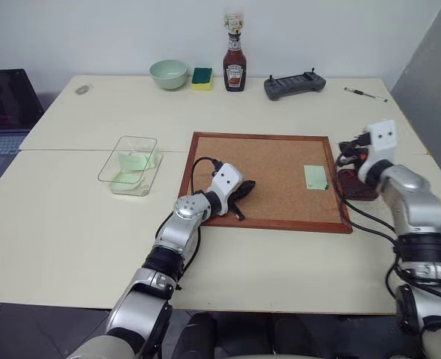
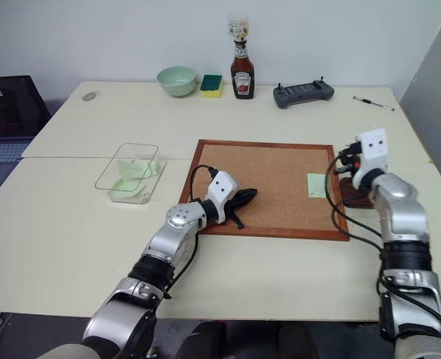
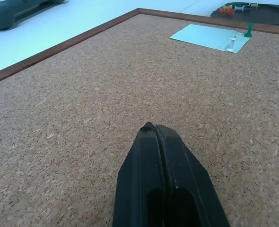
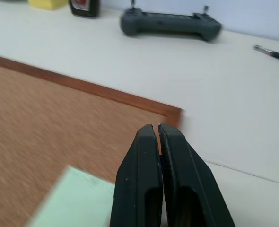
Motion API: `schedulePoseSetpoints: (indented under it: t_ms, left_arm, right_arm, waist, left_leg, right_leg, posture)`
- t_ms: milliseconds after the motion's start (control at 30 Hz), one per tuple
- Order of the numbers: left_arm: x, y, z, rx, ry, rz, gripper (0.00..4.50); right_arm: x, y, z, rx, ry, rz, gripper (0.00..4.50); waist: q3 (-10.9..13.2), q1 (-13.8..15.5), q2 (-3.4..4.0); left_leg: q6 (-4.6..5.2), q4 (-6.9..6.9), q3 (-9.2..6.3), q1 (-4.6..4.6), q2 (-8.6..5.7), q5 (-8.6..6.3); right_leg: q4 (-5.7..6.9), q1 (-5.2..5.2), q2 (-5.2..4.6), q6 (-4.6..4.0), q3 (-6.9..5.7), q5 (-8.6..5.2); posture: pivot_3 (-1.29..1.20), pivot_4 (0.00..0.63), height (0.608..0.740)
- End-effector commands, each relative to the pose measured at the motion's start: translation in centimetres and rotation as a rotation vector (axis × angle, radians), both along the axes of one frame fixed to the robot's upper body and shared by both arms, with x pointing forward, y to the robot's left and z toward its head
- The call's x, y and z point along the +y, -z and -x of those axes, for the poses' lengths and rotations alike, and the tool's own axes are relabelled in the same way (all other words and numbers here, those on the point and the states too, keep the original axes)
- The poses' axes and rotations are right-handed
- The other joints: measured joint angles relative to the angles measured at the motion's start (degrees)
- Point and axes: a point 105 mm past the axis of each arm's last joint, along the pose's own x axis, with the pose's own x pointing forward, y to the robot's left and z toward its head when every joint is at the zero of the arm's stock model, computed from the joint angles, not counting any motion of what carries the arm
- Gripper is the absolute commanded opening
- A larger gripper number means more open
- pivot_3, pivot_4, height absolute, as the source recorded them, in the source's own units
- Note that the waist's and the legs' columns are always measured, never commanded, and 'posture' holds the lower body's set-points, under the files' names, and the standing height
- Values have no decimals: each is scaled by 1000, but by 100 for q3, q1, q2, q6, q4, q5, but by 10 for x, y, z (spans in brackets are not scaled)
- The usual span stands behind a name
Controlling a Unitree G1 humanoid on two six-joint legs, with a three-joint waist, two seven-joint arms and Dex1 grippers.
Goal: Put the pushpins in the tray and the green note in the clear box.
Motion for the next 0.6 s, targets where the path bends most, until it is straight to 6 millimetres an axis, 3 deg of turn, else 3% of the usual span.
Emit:
schedulePoseSetpoints:
  t_ms: [33, 333, 600]
  left_arm:
    - [-4, 16, 3, 38, 16, -40, 0]
    - [-7, 15, 2, 34, 22, -42, 0]
    - [-5, 16, 2, 35, 18, -44, 0]
  right_arm:
    - [-9, -5, 10, -3, 23, 105, 103]
    - [-16, 15, 17, 92, 28, 210, 103]
    - [-19, 13, 16, 90, 36, 233, 1505]
  waist:
    - [-3, -1, 5]
    - [-3, 9, 5]
    - [-3, 10, 5]
  left_leg:
    - [1, 0, 2, 2, 0, 0]
    - [6, 2, 4, 6, -1, 5]
    - [6, 2, 4, 5, -4, 5]
  right_leg:
    - [1, 1, 0, 1, 2, 0]
    - [0, 8, -1, 9, 3, 4]
    - [-1, 9, -4, 9, 2, 4]
  posture:
    - [0, 150, 740]
    - [0, 150, 740]
    - [0, 150, 740]
